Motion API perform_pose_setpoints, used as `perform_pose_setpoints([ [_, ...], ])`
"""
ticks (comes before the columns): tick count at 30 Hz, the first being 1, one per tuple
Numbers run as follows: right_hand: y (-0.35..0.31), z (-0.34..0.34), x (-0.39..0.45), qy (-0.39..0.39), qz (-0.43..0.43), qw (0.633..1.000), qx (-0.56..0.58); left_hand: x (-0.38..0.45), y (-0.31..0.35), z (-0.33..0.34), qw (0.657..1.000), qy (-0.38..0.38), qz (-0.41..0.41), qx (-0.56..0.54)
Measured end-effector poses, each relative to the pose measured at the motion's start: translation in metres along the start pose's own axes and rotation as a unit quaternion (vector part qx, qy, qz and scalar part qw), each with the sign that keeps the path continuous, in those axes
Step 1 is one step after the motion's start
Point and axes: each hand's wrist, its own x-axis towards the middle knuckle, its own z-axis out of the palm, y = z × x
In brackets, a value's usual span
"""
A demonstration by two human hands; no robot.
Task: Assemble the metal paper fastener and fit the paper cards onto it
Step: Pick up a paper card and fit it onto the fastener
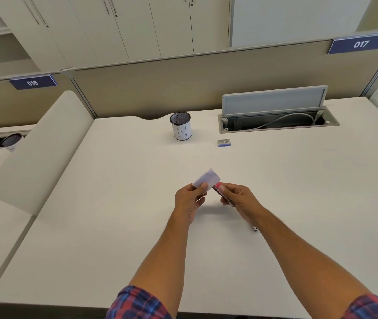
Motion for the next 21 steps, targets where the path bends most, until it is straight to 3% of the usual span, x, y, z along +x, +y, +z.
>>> perform_pose_setpoints([
  [13, -0.001, 0.014, -0.008, 0.062, -0.009, 0.998, -0.011, -0.004, -0.008, 0.006, 0.994, -0.005, 0.037, 0.099],
  [21, 0.001, 0.021, -0.012, 0.105, -0.017, 0.994, 0.017, -0.009, -0.010, 0.008, 0.996, -0.037, 0.040, 0.064],
])
